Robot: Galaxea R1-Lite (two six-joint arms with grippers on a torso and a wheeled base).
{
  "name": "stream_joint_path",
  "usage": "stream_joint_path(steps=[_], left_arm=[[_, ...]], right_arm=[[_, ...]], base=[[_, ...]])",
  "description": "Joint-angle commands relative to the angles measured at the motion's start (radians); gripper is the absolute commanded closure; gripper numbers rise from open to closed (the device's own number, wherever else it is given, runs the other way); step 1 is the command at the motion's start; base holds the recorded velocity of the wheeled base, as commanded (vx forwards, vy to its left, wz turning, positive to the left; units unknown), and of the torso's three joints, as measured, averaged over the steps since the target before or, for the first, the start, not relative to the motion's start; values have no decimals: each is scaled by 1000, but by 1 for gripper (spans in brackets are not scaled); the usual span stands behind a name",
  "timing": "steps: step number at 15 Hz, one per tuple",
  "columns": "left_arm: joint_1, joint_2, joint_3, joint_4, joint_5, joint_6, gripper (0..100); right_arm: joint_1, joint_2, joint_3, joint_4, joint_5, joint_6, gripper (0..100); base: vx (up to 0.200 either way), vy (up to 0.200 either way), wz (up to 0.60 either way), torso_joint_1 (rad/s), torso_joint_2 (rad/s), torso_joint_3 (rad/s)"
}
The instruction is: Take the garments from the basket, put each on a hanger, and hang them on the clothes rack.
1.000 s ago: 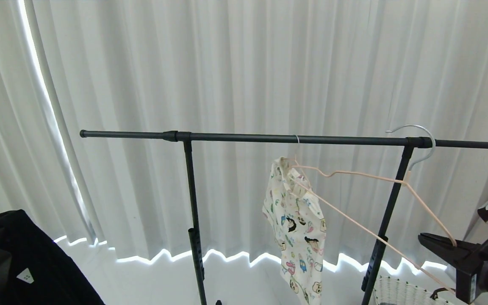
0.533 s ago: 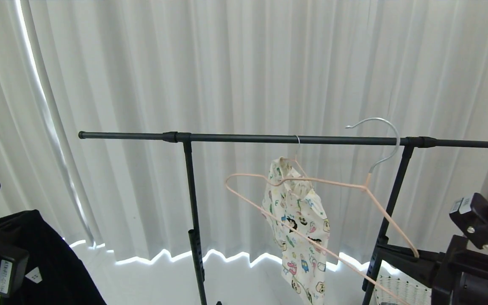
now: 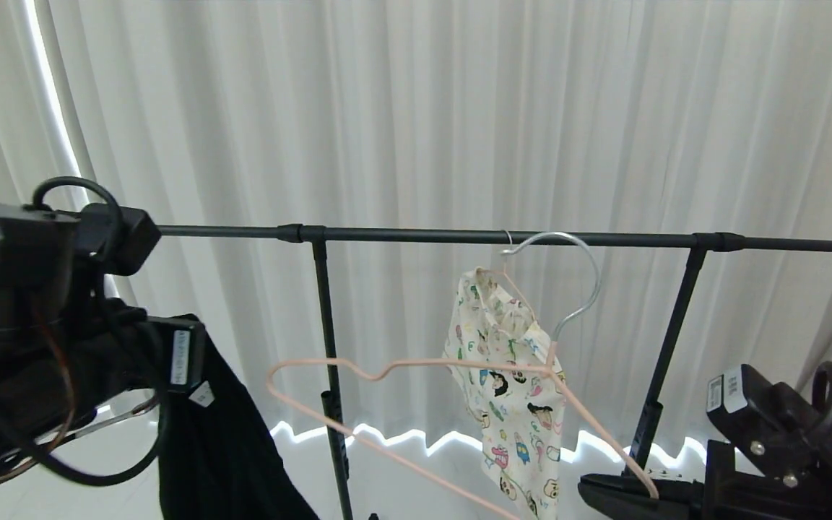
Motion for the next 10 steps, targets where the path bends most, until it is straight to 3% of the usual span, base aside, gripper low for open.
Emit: stream_joint_path(steps=[1, 4, 10], left_arm=[[-36, 152, -64, 1, -1, -65, 100], [-79, 169, -89, 1, -1, -111, 100], [-88, 166, -124, 1, -1, -111, 100]], right_arm=[[41, 43, -15, -2, 0, 11, 100], [41, 91, -47, -4, -2, 25, 100], [-37, 187, -101, -24, -42, 23, 100]], base=[[0, 0, 0, 0, 0, 0], [0, 0, 0, 0, 0, 0], [0, 0, 0, 0, 0, 0]])
